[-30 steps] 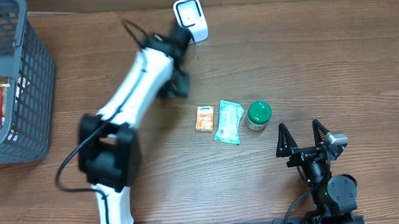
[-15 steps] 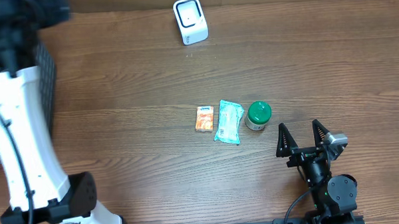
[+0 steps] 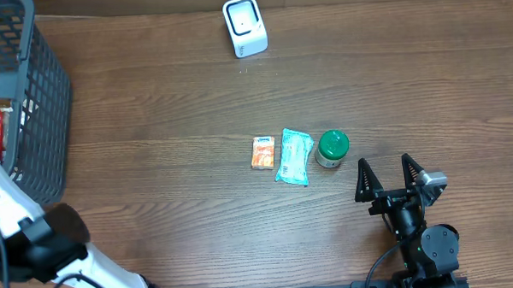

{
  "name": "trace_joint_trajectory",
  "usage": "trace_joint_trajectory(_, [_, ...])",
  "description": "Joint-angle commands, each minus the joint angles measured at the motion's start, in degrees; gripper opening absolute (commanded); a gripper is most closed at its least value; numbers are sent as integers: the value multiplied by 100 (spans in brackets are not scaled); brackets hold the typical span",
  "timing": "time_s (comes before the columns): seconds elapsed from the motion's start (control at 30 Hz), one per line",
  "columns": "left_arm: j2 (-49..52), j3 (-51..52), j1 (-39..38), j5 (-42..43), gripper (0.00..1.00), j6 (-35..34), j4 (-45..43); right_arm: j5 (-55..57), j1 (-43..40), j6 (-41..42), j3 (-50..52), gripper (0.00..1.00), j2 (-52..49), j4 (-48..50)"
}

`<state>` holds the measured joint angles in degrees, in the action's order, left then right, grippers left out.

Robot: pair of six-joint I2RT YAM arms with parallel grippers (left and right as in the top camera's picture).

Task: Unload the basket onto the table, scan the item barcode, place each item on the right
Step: 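Move the left gripper back into the grey basket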

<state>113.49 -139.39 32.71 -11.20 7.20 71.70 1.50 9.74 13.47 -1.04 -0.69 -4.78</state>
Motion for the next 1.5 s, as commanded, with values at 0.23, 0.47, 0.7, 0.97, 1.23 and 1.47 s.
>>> trace_joint_trajectory(0.23, [1327,50,894,533,100,203,55,33,-44,-15,59,100,52,13])
trace_joint_trajectory(0.47, [2164,50,1078,682,100,461,2,33,-44,-15,59,100,52,13])
trace_joint_trajectory(0.7, [2828,50,1071,726,100,863,-319,33,-44,-15,59,100,52,13])
trace_joint_trajectory(0.97, [3460,52,1073,1025,100,1401,-638,33,-44,-15,59,100,52,13])
trace_joint_trajectory(1.23, [3845,55,1067,1635,87,1276,-332,33,-44,-15,59,100,52,13])
trace_joint_trajectory(1.47, [3836,52,1032,1718,72,734,50,33,-44,-15,59,100,52,13])
